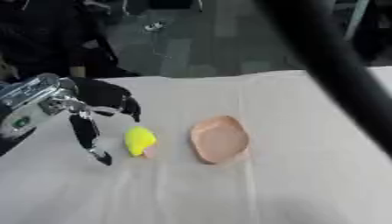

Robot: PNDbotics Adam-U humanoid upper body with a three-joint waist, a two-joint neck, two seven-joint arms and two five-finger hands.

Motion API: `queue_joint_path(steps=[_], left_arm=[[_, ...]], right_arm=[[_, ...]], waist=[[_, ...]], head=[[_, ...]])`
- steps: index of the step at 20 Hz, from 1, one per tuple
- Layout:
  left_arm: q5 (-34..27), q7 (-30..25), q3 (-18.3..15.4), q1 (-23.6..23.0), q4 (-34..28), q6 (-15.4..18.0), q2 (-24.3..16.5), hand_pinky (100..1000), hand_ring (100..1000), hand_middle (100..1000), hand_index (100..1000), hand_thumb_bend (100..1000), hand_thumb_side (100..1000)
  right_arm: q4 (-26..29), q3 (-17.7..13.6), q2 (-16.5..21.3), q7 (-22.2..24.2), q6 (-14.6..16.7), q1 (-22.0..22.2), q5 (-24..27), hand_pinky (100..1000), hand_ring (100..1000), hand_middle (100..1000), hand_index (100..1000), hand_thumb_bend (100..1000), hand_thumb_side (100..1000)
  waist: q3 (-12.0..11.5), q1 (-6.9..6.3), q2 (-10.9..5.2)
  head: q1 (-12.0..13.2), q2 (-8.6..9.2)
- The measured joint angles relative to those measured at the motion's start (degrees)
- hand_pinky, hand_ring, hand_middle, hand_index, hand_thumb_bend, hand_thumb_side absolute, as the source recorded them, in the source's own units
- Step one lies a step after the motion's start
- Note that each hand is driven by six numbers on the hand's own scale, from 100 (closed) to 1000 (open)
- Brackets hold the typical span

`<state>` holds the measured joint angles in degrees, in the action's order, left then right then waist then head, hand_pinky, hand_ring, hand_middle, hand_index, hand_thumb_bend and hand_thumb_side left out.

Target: Pick up objects on the table and place them in the box.

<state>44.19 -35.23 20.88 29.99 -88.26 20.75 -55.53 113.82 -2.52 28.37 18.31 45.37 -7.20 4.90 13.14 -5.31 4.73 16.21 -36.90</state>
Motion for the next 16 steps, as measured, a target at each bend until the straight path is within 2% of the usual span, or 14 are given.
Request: queue_joint_path(steps=[9,16], left_arm=[[0.2,-0.1,0.0,0.5,2.7,1.8,1.9,1000,842,848,878,609,638],[0.9,1.4,-0.4,0.4,3.3,2.4,2.3,1000,837,846,874,563,636]], right_arm=[[0.0,0.0,0.0,1.4,-1.4,-1.6,1.3,227,384,384,502,100,1000],[0.0,-0.3,0.5,2.3,-2.3,-2.4,3.0,227,384,383,501,100,1000]], waist=[[1.1,-0.36,0.71],[1.6,-0.7,1.03]], head=[[1.5,1.17],[1.5,2.03]])
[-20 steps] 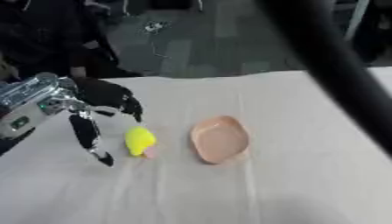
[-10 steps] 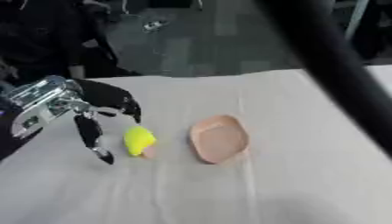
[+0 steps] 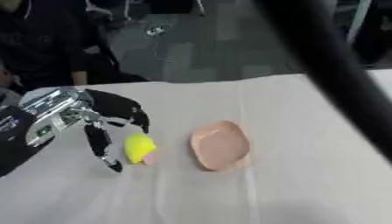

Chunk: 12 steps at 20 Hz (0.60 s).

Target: Pick up objects on the table and place them in the box.

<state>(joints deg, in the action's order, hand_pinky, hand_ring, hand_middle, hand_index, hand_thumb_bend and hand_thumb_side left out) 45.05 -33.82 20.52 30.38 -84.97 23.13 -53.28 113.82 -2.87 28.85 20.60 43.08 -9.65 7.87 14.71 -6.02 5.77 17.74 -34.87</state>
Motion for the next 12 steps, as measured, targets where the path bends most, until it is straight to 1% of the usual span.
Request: queue_joint_path(steps=[3,5,6,7,8,12], left_arm=[[0.6,0.6,0.0,-0.1,0.2,0.2,0.0,1000,837,845,873,563,633],[1.0,1.0,0.0,-0.1,0.2,0.5,0.2,1000,836,841,867,542,628],[1.3,1.2,0.0,-0.1,0.2,0.7,0.3,1000,834,838,863,503,626],[1.5,1.5,0.0,-0.1,0.1,0.9,0.4,1000,834,838,863,507,626],[1.9,1.8,0.0,-0.1,0.1,1.2,0.4,1000,835,836,860,486,623],[3.5,2.8,0.0,-0.1,0.1,1.9,0.4,999,837,834,857,485,615]], right_arm=[[0.0,0.0,0.0,0.3,-0.3,-0.4,0.6,227,384,383,501,100,1000],[0.0,-0.1,0.0,0.5,-0.5,-0.5,0.9,227,384,383,501,100,1000],[0.0,-0.2,0.0,0.6,-0.6,-0.5,1.1,227,384,383,501,100,1000],[0.0,-0.4,0.0,0.7,-0.7,-0.5,1.2,227,384,383,501,100,1000],[0.0,-0.4,0.0,0.7,-0.7,-0.5,1.3,227,384,383,501,100,1000],[0.0,-0.6,0.0,1.0,-1.0,-0.9,1.7,227,384,383,501,100,1000]], waist=[[0.0,-0.02,0.05],[0.0,-0.02,0.1],[0.0,-0.02,0.16],[0.1,-0.02,0.2],[0.1,-0.02,0.22],[0.4,-0.06,0.3]], head=[[0.0,0.0],[0.0,0.0],[0.1,0.0],[0.2,0.0],[0.3,0.0],[0.4,0.49]])
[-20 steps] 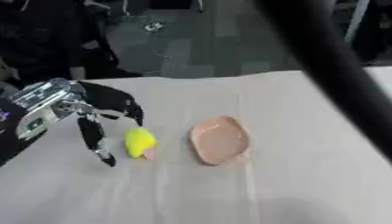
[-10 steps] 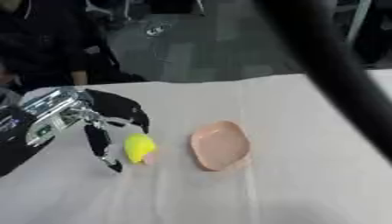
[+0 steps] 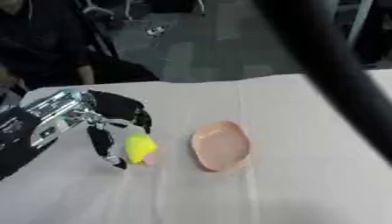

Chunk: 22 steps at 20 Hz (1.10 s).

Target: Pick up objects on the table and place them in the box.

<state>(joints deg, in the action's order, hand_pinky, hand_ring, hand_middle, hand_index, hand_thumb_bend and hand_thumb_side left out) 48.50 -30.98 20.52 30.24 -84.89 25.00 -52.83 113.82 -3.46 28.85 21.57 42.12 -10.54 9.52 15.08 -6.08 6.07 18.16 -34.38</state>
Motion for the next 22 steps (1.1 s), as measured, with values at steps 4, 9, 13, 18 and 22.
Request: queue_joint_path(steps=[4,9,13,18,22], left_arm=[[1.1,1.0,0.0,0.0,0.4,0.8,0.0,989,833,830,856,511,614],[1.9,2.0,0.0,0.0,1.5,1.7,0.1,968,824,820,843,576,577],[2.2,3.0,0.0,0.1,2.3,3.0,0.6,965,823,820,843,579,557],[4.0,3.8,0.0,0.2,2.9,4.3,0.6,976,833,824,839,568,555],[6.7,4.9,0.0,0.5,2.9,4.8,0.6,992,856,838,846,625,543]], right_arm=[[0.0,-0.1,0.0,0.3,-0.3,-0.3,0.3,227,384,383,502,100,1000],[0.0,-0.3,0.0,0.5,-0.5,-0.6,0.8,226,384,384,502,100,1000],[0.0,-0.5,0.0,0.8,-0.8,-0.7,1.1,226,384,384,502,100,1000],[0.0,-0.5,0.0,1.0,-1.0,-1.1,1.3,226,384,384,502,100,1000],[0.0,-0.5,0.0,1.2,-1.2,-1.1,1.6,226,384,384,502,100,1000]], waist=[[0.1,-0.11,0.05],[0.3,-0.16,0.25],[0.4,-0.19,0.38],[0.5,-0.29,0.55],[0.5,-0.3,0.7]], head=[[0.0,0.44],[0.0,0.44],[0.0,0.42],[0.5,0.39],[0.6,0.35]])
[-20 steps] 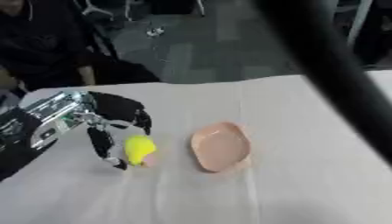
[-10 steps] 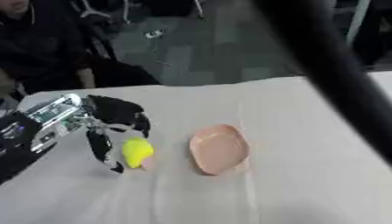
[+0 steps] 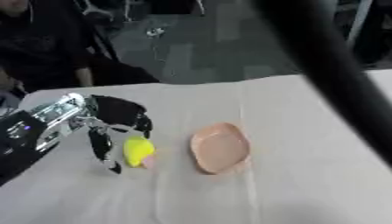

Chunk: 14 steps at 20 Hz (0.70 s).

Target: Pick up objects on the table and place them in the box.

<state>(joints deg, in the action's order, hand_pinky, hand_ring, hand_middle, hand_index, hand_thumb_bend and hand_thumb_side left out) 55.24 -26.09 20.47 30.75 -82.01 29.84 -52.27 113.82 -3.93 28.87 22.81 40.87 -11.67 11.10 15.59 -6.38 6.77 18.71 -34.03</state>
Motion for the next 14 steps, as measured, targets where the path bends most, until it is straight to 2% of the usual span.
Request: queue_joint_path(steps=[3,14], left_arm=[[2.1,0.7,-0.1,0.3,0.2,0.1,0.0,1000,918,882,849,635,541],[8.0,5.2,-0.7,1.1,2.9,1.1,1.5,1000,938,906,850,663,538]], right_arm=[[0.0,0.0,0.0,0.0,0.0,-0.1,0.0,226,384,384,502,100,1000],[0.0,0.0,0.0,0.7,-0.7,-1.5,1.0,225,384,384,502,100,1000]], waist=[[0.1,0.0,0.02],[0.9,-0.35,0.81]], head=[[0.0,0.0],[0.5,0.06]])
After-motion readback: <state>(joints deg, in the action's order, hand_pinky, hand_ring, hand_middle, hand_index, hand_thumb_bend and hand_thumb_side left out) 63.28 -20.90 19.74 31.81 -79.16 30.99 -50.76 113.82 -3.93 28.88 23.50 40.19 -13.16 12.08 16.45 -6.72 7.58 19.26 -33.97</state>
